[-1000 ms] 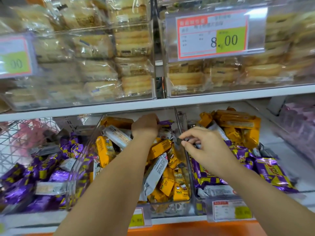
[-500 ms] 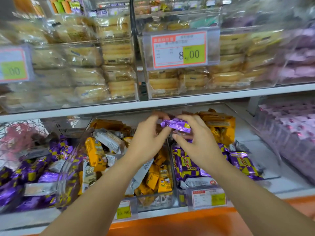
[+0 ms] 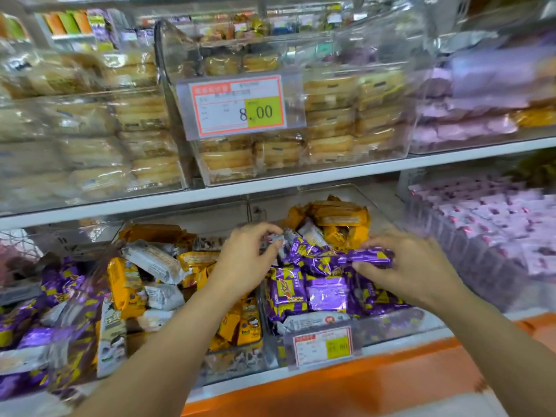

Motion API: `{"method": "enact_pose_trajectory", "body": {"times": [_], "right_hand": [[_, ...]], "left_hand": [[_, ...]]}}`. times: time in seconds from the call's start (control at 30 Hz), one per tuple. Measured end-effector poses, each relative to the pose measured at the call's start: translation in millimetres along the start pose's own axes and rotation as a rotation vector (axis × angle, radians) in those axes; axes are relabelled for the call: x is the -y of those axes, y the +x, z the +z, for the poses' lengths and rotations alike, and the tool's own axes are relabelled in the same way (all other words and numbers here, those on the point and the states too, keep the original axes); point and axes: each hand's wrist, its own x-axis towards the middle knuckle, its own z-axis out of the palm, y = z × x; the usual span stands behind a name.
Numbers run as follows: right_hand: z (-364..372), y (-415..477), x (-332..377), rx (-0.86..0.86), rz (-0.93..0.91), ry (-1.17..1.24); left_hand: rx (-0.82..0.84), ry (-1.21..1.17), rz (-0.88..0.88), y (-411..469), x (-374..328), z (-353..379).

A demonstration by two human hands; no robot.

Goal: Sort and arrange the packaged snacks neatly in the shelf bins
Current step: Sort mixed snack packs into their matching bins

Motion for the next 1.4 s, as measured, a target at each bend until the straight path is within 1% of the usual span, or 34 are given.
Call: {"method": "enact_pose_trajectory", "body": {"times": [0.1,0.23,0.33,0.43,0.5,0.6,0.7,0.77,0.87,1.0,1.13,1.27,1.33,1.4], "right_hand": [[1.6,7.1,8.7,0.003,-0.003,0.025],[12.7,45.0,14.0,-0.074,0.008,0.062],[24.3,73.9,7.5,-0.069,0.072,0.029],[41.5,94.0,-1.0,0.010,0.123,0.060],[52.1,104.6,-5.5,0.052,0.122,0.064],[59.5,111.6,-6.5,0.129,0.143,-0.016],[57.3,108.0,-2.7,0.149,0.176,-0.001],[52.4,101.2,1.9,0.112,0.165,0.063],[37.1,86.4,12.3,0.005,0.130,0.149],[15.0,66.4,34.8,-0.070,0.075,0.270],[13.4,43.9,76.4,-0.046,-0.032,0.346],[34.0,32.8,118.8,-0.013,-0.137,0.425],[45.9,34.8,138.7,0.000,-0.153,0.414],[56.4,42.0,156.2,0.023,-0.135,0.340]], "left_hand": [[0.035,-0.016,-0.050,-1.2,0.5,1.5],[0.075,-0.073,-0.102,-1.5,2.0,3.4],[0.077,-0.108,-0.123,-3.8,0.8,4.9],[0.063,-0.142,-0.140,-6.2,2.3,7.7],[0.058,-0.171,-0.160,-6.1,5.5,10.0],[0.052,-0.191,-0.183,-5.2,7.9,12.5],[0.043,-0.201,-0.176,-4.6,9.7,13.8],[0.036,-0.207,-0.171,-5.0,10.5,14.3],[0.008,-0.214,-0.143,-6.1,7.7,12.7],[-0.054,-0.130,-0.116,-9.5,1.7,3.7],[-0.175,-0.082,-0.116,-21.7,11.0,-23.0],[-0.211,0.016,-0.149,-44.8,36.1,-61.9],[-0.229,0.040,-0.151,-56.9,48.9,-79.8],[-0.234,0.098,-0.171,-68.5,59.1,-94.3]]}}
